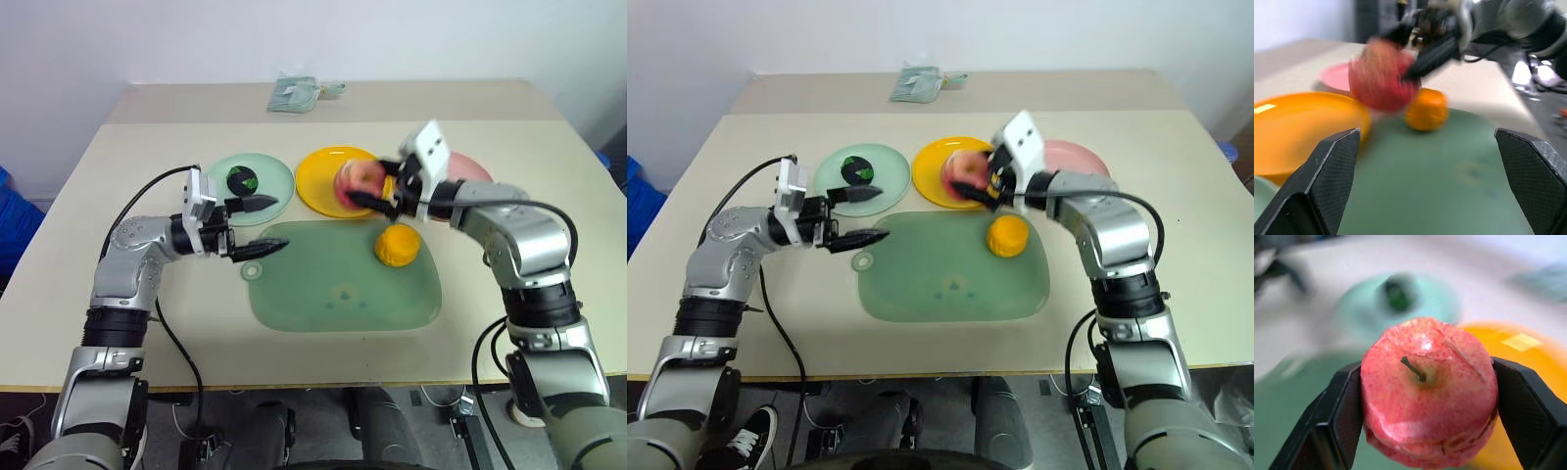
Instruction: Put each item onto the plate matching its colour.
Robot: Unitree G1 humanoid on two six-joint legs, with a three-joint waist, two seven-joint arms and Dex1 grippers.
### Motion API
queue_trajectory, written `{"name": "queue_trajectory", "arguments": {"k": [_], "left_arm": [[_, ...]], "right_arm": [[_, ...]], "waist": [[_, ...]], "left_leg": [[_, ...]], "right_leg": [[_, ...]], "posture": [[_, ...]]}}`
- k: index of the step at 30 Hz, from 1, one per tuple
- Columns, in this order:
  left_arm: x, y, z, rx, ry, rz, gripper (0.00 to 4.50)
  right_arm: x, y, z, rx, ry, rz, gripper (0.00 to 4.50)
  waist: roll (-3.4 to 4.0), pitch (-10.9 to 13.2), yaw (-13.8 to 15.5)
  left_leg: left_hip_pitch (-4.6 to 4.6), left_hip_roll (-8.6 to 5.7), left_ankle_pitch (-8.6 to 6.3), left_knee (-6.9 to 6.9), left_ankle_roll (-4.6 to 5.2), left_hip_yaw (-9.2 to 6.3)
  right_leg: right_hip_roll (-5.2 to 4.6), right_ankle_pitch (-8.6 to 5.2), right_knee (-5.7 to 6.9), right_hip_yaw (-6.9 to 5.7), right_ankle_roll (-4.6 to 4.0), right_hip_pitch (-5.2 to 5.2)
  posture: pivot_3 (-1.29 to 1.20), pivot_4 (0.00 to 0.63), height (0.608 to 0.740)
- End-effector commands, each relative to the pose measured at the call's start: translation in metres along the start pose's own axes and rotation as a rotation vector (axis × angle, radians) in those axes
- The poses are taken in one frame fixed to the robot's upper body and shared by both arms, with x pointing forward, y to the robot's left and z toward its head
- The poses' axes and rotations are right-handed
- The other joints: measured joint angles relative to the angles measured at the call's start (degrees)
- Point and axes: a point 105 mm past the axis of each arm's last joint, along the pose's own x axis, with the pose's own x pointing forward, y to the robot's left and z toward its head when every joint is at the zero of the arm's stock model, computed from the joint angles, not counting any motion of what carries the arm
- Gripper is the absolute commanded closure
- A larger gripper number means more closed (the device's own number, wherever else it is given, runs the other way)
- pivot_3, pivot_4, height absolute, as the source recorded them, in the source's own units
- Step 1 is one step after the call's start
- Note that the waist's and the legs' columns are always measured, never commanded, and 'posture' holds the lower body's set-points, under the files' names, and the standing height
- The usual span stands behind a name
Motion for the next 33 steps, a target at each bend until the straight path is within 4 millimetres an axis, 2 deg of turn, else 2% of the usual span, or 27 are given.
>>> {"name": "queue_trajectory", "arguments": {"k": [1,3,5,8,10,11,12,13,18,20,22,24,27,30,33], "left_arm": [[0.000,0.011,0.020,0.053,-0.053,0.055,0.00],[0.000,0.020,0.017,0.069,-0.022,0.118,0.00],[0.000,0.025,0.012,0.081,0.000,0.152,0.00],[0.003,0.020,0.012,0.070,-0.016,0.134,0.00],[0.004,0.015,0.013,0.067,-0.023,0.116,0.00],[0.004,0.014,0.011,0.072,-0.014,0.107,0.00],[0.003,0.012,0.009,0.076,-0.006,0.100,0.00],[0.003,0.012,0.009,0.076,-0.003,0.096,0.00],[-0.001,0.000,0.015,-0.009,-0.059,0.006,0.00],[0.000,-0.005,0.018,-0.028,-0.084,-0.026,0.00],[0.001,-0.013,0.020,-0.054,-0.101,-0.067,0.00],[0.002,-0.018,0.021,-0.071,-0.111,-0.089,0.00],[0.002,-0.020,0.017,-0.093,-0.067,-0.103,0.00],[0.002,-0.020,0.015,-0.099,-0.054,-0.105,0.00],[0.001,-0.020,0.018,-0.102,-0.065,-0.109,0.00]], "right_arm": [[-0.010,-0.060,-0.009,-0.112,0.035,-0.327,1.22],[-0.015,-0.078,-0.020,-0.143,0.083,-0.424,1.22],[-0.017,-0.087,-0.030,-0.137,0.111,-0.473,1.22],[-0.018,-0.088,-0.044,-0.231,0.181,-0.489,1.22],[-0.017,-0.086,-0.050,-0.219,0.191,-0.465,1.22],[-0.016,-0.085,-0.049,-0.161,0.168,-0.450,1.22],[-0.017,-0.085,-0.048,-0.133,0.152,-0.453,0.23],[-0.018,-0.087,-0.046,-0.131,0.144,-0.464,0.04],[-0.021,-0.090,-0.027,-0.287,0.113,-0.472,0.04],[-0.018,-0.080,-0.004,-0.138,-0.029,-0.403,0.04],[-0.019,-0.057,0.019,0.003,-0.162,-0.231,0.04],[-0.025,-0.024,0.022,0.028,-0.154,-0.024,0.04],[-0.037,0.007,0.005,-0.002,-0.029,0.159,0.04],[-0.048,0.023,-0.008,0.012,0.077,0.248,0.04],[-0.060,0.035,-0.036,-0.045,0.240,0.306,0.04]], "waist": [[0.00,0.00,-0.03],[0.00,0.00,-0.11],[0.01,0.00,-0.31],[0.03,0.02,-0.83],[0.03,0.02,-1.21],[0.03,0.02,-1.44],[0.03,0.02,-1.61],[0.03,0.02,-1.72],[0.04,0.02,-1.83],[0.04,0.02,-1.83],[0.05,0.02,-1.86],[0.05,0.02,-1.80],[0.03,0.01,-1.21],[0.04,0.01,-0.65],[0.04,0.02,-0.15]], "left_leg": [[-0.01,-0.01,0.00,-0.01,0.00,0.02],[-0.03,-0.03,0.00,-0.06,0.01,0.02],[-0.06,-0.03,0.00,-0.11,0.00,0.07],[-0.07,0.00,0.00,-0.14,0.00,0.12],[-0.06,0.01,0.01,-0.14,-0.01,0.12],[-0.06,0.02,0.01,-0.13,-0.02,0.11],[-0.06,0.02,0.02,-0.13,-0.03,0.10],[-0.04,0.02,0.02,-0.13,-0.03,0.10],[-0.05,0.03,0.01,-0.13,-0.02,0.08],[-0.05,0.02,0.01,-0.13,-0.02,0.09],[-0.05,0.03,0.01,-0.13,-0.02,0.07],[-0.06,0.06,0.01,-0.14,-0.01,0.05],[-0.05,0.07,0.01,-0.13,-0.01,-0.08],[0.03,0.02,-0.02,0.01,0.05,-0.06],[0.04,0.04,-0.14,0.00,0.26,-0.03]], "right_leg": [[-0.01,0.00,-0.01,0.00,0.00,-0.01],[-0.03,0.00,-0.02,0.01,0.00,-0.03],[-0.03,0.00,-0.03,0.04,0.00,-0.10],[0.00,0.00,-0.01,0.09,0.00,-0.17],[0.01,0.00,0.01,0.09,0.00,-0.17],[0.01,0.00,0.02,0.09,0.00,-0.16],[0.01,0.00,0.02,0.09,0.00,-0.16],[0.01,0.00,0.03,0.09,0.00,-0.13],[0.01,0.00,0.03,0.09,0.00,-0.15],[0.01,0.00,0.03,0.09,0.00,-0.14],[0.02,0.00,0.02,0.09,0.00,-0.15],[0.04,0.00,0.02,0.09,0.00,-0.16],[0.05,0.00,-0.01,0.00,0.00,-0.06],[0.01,0.00,-0.02,-0.01,0.00,0.09],[0.05,0.00,-0.01,0.00,0.00,0.06]], "posture": [[0.00,0.150,0.740],[0.00,0.150,0.740],[0.00,0.150,0.740],[0.00,0.150,0.740],[0.00,0.150,0.740],[0.00,0.150,0.740],[0.00,0.150,0.740],[0.00,0.150,0.740],[0.00,0.150,0.740],[0.00,0.150,0.740],[0.00,0.150,0.740],[0.00,0.150,0.740],[0.00,0.150,0.740],[0.00,0.150,0.740],[0.00,0.150,0.740]]}}
